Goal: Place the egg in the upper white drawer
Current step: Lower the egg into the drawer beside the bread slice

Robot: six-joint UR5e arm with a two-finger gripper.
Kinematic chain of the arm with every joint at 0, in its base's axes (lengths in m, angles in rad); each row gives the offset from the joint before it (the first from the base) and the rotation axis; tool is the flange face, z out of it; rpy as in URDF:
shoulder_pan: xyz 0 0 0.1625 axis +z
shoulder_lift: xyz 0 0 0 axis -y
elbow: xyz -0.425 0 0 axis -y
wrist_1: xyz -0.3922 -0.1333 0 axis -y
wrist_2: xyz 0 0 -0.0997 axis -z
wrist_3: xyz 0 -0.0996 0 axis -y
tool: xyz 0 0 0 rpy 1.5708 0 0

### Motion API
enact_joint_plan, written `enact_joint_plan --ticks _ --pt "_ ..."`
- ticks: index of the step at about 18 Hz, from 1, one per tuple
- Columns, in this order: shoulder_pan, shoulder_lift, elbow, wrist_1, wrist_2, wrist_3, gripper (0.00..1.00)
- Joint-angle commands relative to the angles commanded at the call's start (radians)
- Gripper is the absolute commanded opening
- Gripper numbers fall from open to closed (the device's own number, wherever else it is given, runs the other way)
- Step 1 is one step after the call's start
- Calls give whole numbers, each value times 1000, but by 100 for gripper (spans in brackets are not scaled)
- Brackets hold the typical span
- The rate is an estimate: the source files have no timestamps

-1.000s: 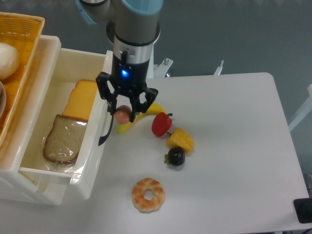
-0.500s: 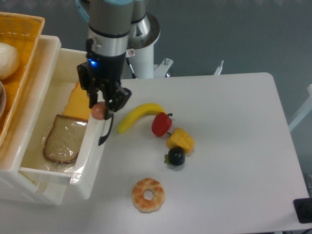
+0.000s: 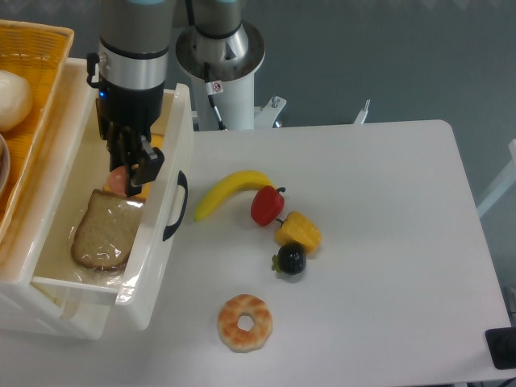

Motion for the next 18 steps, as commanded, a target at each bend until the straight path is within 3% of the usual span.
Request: enact_joint_plan --ticks 18 --pt "-37 -8 -69 0 55 81 32"
